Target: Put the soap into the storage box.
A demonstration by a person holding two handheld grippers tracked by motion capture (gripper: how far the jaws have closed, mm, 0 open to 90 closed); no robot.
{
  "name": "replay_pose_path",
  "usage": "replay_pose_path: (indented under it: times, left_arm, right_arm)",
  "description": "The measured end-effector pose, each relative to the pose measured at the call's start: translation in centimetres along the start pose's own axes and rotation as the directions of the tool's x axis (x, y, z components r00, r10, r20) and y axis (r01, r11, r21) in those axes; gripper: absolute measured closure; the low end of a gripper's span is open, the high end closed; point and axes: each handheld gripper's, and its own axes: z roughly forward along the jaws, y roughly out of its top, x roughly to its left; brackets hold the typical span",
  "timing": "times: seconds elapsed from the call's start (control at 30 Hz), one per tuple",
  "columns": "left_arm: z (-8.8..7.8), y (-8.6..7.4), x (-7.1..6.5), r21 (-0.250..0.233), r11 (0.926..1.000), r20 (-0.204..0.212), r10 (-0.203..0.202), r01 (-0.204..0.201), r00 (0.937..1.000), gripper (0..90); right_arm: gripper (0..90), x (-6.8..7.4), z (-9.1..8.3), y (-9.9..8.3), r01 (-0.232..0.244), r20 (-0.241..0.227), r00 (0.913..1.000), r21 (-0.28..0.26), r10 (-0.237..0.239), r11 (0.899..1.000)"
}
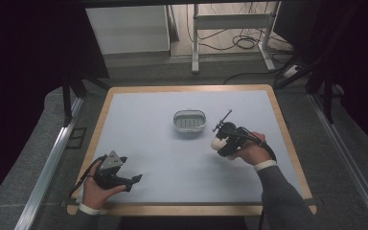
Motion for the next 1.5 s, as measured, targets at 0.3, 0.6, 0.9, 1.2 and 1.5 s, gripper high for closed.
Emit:
replay_pose_path:
  times: [0.3,0.6,0.9,1.2,1.5]
  left_arm:
    - [0.0,0.0,0.0,0.002,1.0,-0.002,0.001,-0.001,1.0,10.4]
    - [-0.1,0.0,0.1,0.0,1.0,-0.004,0.0,0.0,1.0,10.4]
    - [-0.1,0.0,0.1,-0.002,1.0,-0.004,-0.001,0.001,1.0,10.4]
    - [-0.1,0.0,0.0,0.0,1.0,-0.003,0.001,-0.001,1.0,10.4]
    - [-0.1,0.0,0.0,0.001,1.0,-0.004,0.001,-0.001,1.0,10.4]
  right_arm:
    - [49.9,-0.5,0.2,1.3,0.037,-0.003,0.9993,-0.012,-0.037,0.999]
    - [49.9,-1.1,0.0,2.1,0.03,-0.011,0.9995,-0.036,-0.031,0.999]
    - [49.9,-1.3,-0.3,2.7,0.033,-0.009,0.9994,-0.053,-0.034,0.998]
    - [49.9,-1.8,-0.4,3.2,0.036,-0.013,0.9993,-0.061,-0.036,0.998]
    - [49.9,-2.2,-0.4,4.1,0.056,-0.007,0.9984,-0.068,-0.056,0.996]
